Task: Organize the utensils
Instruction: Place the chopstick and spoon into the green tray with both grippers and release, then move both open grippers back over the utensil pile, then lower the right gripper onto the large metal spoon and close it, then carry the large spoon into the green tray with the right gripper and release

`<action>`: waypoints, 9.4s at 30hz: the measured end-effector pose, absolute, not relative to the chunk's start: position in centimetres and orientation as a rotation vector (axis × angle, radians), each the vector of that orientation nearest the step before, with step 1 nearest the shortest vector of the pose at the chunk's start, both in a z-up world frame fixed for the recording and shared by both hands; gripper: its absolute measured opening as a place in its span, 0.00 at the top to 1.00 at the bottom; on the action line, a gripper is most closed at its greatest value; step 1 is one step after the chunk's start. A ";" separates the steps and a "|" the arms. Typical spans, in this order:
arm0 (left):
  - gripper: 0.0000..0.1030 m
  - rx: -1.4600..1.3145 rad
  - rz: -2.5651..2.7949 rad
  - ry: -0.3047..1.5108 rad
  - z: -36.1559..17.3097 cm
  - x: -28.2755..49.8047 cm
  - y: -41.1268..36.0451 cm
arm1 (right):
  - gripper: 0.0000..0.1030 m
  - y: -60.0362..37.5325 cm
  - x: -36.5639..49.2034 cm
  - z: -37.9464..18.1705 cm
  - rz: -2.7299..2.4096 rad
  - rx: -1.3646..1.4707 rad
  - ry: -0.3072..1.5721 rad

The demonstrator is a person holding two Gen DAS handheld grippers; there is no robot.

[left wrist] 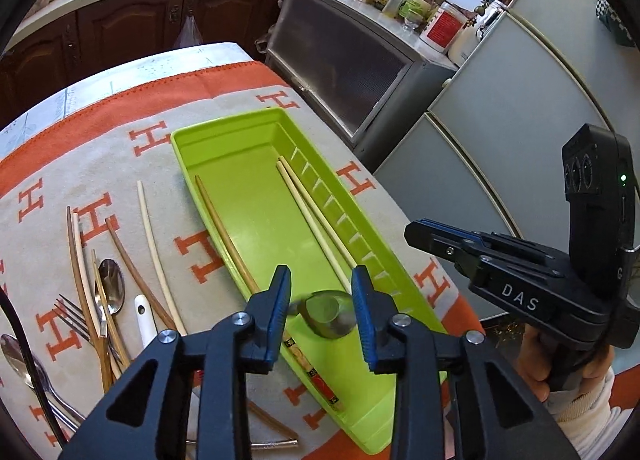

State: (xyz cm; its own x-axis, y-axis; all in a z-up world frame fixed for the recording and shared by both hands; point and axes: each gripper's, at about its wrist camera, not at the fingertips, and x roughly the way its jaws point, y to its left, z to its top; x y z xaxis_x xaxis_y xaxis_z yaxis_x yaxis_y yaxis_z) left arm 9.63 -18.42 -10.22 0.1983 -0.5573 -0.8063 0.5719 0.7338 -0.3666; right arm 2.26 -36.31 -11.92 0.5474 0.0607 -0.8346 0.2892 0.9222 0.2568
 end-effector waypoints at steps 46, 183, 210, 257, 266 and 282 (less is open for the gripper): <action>0.48 -0.185 -0.241 1.052 -9.6 2.5 5.4 | 0.90 -15.0 3.3 -9.6 0.203 0.090 1.055; 0.46 -0.357 -0.130 1.164 -16.2 2.3 14.8 | 0.89 0.4 7.6 -20.0 0.541 -0.007 1.362; 0.45 -0.396 -0.122 1.141 -16.2 1.1 17.1 | 0.81 0.3 10.7 -19.0 0.442 0.126 1.286; 0.43 -0.368 -0.082 1.183 -17.0 2.5 16.6 | 0.98 -1.1 13.4 -18.8 0.593 0.135 1.089; 0.43 -0.322 -0.119 1.180 -16.0 2.4 14.4 | 0.98 -8.2 8.9 -12.8 0.536 0.271 0.963; 0.43 -0.266 -0.208 1.239 -15.3 2.5 8.2 | 0.98 -29.5 3.5 -4.0 -0.013 0.129 0.875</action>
State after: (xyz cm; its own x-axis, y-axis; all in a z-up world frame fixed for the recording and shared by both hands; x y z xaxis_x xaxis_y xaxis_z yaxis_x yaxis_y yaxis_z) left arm 2.52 8.15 -15.31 0.3136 -0.2987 -0.9013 0.0123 0.9504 -0.3107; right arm 3.49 -29.49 -4.05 0.6412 0.0415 -0.7663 0.0645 0.9921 0.1077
